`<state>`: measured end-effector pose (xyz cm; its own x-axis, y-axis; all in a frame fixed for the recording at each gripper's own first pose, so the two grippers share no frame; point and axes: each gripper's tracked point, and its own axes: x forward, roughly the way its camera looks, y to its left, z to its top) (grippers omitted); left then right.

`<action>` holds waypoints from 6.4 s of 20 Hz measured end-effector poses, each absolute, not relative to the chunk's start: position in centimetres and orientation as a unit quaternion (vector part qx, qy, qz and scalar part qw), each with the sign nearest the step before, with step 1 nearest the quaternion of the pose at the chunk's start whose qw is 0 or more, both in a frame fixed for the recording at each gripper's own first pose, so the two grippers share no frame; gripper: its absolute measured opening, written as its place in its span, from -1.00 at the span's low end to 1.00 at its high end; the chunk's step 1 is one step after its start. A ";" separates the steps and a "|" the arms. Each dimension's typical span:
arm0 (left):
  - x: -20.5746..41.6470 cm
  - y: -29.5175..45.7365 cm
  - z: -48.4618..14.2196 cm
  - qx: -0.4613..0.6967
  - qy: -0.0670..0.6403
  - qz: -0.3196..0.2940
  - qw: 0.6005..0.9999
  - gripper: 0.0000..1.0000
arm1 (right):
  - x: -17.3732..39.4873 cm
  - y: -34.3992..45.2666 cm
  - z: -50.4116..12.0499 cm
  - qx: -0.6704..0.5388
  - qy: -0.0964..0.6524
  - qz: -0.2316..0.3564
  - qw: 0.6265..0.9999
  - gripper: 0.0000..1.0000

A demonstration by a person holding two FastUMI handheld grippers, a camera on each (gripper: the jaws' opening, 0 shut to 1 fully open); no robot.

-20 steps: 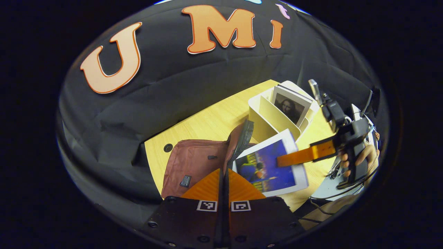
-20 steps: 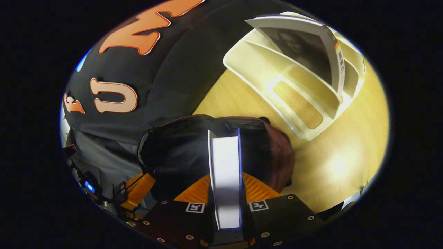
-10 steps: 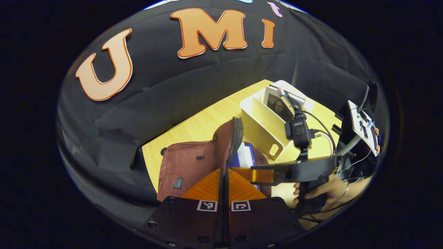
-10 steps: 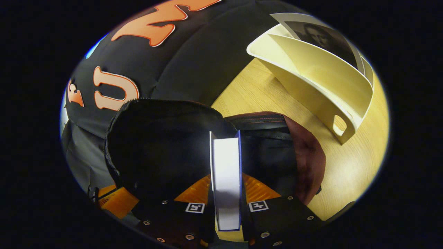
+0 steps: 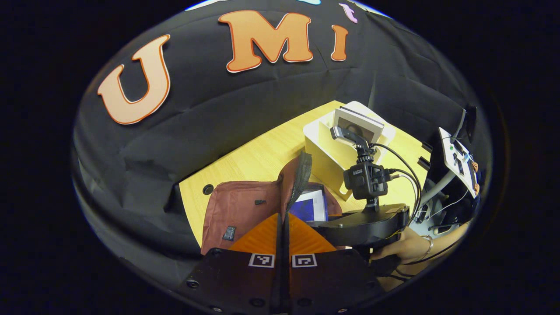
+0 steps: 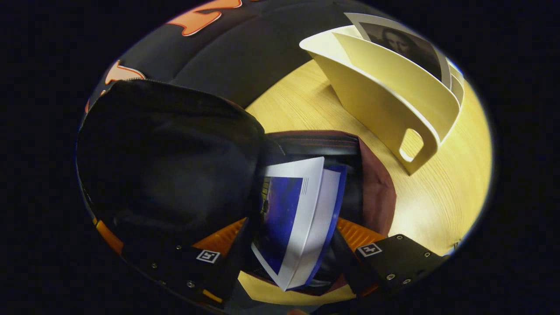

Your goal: Open the schoolbag, grab two books from the bookshelf and put them into the schoolbag.

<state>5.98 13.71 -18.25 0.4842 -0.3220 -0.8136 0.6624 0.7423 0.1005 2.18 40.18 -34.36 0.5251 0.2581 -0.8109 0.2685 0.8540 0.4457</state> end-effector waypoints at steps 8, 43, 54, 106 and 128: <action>5.8 14.2 -18.6 0.205 0.416 -0.295 0.835 -0.99 | 0.4 36.7 -30.9 0.300 0.486 -0.011 0.821 0.96; 5.1 15.2 -20.6 0.160 0.449 -0.276 0.835 -0.99 | 15.1 12.5 -20.4 -0.101 0.561 -0.018 0.821 0.98; 4.9 15.6 -21.2 0.157 0.459 -0.266 0.833 -0.99 | 15.5 11.9 -24.3 -0.087 0.609 -0.045 0.787 -0.24; 4.8 12.7 -18.3 0.212 0.413 -0.310 0.830 -0.99 | 4.2 38.6 -28.8 0.406 0.389 0.085 0.823 -0.34; 1.9 14.7 -19.3 0.190 0.439 -0.296 0.827 -0.99 | -1.7 33.5 -29.6 0.319 0.497 0.014 0.807 0.95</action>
<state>1.92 14.66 -19.32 0.4400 -0.3226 -0.8381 0.6563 0.7525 0.0549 -1.71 33.55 -29.57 0.5049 0.3393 -0.7937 0.2953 0.7961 0.5282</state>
